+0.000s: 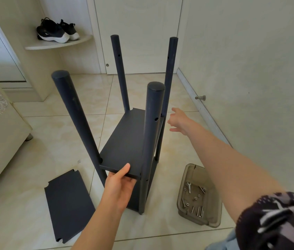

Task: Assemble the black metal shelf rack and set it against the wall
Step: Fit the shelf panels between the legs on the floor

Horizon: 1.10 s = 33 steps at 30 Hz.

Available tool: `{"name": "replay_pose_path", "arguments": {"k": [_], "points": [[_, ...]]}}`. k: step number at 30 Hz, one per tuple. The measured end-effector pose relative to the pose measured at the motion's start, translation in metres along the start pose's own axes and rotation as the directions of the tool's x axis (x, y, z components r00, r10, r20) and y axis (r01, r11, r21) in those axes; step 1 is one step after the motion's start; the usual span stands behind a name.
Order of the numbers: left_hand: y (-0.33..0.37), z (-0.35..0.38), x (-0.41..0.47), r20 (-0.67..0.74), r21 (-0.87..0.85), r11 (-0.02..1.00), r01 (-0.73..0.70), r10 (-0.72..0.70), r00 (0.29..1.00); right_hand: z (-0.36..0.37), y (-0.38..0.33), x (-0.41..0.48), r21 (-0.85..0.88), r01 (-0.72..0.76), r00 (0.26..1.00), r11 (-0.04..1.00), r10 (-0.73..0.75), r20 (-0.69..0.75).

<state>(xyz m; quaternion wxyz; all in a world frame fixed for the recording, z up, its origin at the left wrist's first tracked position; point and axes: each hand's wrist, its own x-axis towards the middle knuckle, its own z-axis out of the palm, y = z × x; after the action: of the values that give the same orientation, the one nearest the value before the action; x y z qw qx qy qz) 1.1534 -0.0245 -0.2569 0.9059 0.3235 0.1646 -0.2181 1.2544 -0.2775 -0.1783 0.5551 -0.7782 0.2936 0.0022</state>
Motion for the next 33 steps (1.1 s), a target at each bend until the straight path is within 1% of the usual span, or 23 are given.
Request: {"name": "replay_pose_path", "arguments": {"k": [7, 11, 16, 20, 26, 30, 33], "points": [[-0.003, 0.001, -0.004, -0.001, -0.015, 1.000, -0.002, 0.002, 1.000, -0.003, -0.011, 0.018, 0.029, 0.065, 0.995, 0.997, -0.067, 0.078], [-0.002, 0.005, -0.002, 0.008, -0.011, 1.000, -0.007, 0.007, 1.000, -0.004, -0.014, 0.026, 0.077, 0.059, 0.994, 0.995, -0.066, 0.090], [0.001, 0.003, 0.000, 0.001, -0.017, 1.000, -0.013, 0.013, 1.000, -0.003, -0.008, 0.030, 0.071, 0.032, 0.994, 0.997, -0.039, 0.103], [0.000, 0.003, -0.001, -0.001, -0.019, 1.000, 0.002, -0.002, 1.000, -0.002, -0.008, 0.030, 0.064, 0.047, 0.993, 0.997, -0.053, 0.105], [0.002, 0.000, -0.002, -0.009, -0.023, 1.000, 0.013, -0.013, 1.000, 0.000, -0.007, 0.030, 0.029, 0.085, 0.982, 0.996, -0.089, 0.168], [0.001, 0.001, -0.002, -0.011, -0.018, 1.000, 0.007, -0.007, 1.000, -0.001, -0.004, 0.030, 0.031, 0.056, 0.987, 0.998, -0.060, 0.147], [0.000, 0.001, -0.002, -0.016, -0.022, 1.000, 0.002, -0.002, 1.000, 0.002, -0.003, 0.030, 0.029, 0.066, 0.987, 0.997, -0.069, 0.148]]}}
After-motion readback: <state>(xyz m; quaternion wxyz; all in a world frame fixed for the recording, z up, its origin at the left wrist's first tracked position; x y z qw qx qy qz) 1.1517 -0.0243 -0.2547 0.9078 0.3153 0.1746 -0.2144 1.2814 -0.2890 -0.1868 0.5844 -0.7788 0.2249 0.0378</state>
